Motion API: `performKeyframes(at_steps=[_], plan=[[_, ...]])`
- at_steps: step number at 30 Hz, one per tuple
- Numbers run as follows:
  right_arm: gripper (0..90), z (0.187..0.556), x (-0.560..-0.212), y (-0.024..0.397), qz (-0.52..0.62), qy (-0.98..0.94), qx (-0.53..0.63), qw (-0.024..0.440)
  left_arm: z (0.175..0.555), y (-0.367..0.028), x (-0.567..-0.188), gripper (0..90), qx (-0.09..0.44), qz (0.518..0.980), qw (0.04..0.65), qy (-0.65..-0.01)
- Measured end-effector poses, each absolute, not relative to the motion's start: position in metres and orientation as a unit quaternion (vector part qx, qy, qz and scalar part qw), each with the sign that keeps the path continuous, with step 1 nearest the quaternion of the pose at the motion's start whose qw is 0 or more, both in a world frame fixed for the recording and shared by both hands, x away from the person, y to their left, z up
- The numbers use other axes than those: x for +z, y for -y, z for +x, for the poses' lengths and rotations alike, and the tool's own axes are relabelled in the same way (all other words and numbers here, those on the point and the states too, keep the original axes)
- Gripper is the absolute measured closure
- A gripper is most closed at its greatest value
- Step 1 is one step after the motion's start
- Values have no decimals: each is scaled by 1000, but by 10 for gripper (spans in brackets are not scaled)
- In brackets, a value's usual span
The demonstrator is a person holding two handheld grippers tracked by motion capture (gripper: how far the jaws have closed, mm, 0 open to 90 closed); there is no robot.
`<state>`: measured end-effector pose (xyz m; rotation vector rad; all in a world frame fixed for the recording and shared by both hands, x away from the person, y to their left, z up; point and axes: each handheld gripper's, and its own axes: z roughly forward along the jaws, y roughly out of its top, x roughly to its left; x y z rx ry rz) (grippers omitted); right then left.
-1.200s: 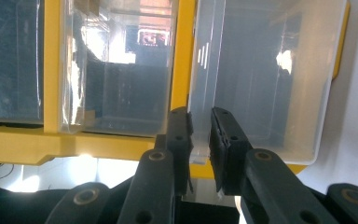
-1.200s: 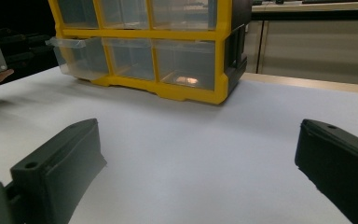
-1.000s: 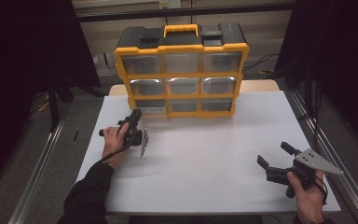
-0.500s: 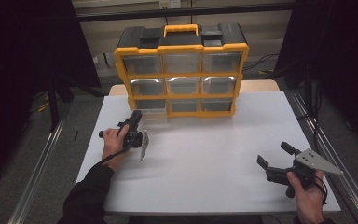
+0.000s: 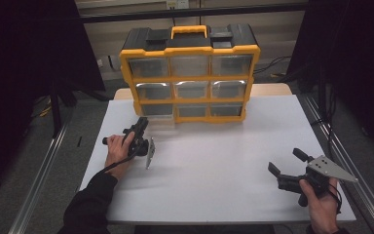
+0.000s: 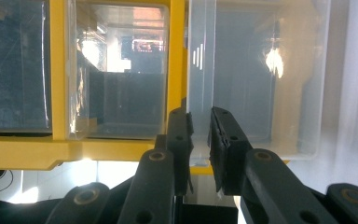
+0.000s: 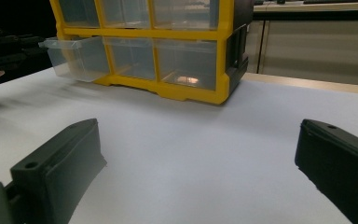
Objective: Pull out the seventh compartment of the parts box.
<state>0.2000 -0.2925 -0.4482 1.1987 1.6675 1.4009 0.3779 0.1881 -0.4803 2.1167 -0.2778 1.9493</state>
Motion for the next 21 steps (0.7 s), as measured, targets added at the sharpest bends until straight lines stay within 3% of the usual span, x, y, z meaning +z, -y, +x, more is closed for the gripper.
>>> performKeyframes(at_steps=[13, 21], plan=[[2, 200, -449, 292, 456, -636, 533, 321, 376, -192, -482, 789, 667, 724, 147, 96], [2, 200, -448, 292, 458, -635, 533, 321, 372, -191, -478, 788, 661, 731, 125, 116]])
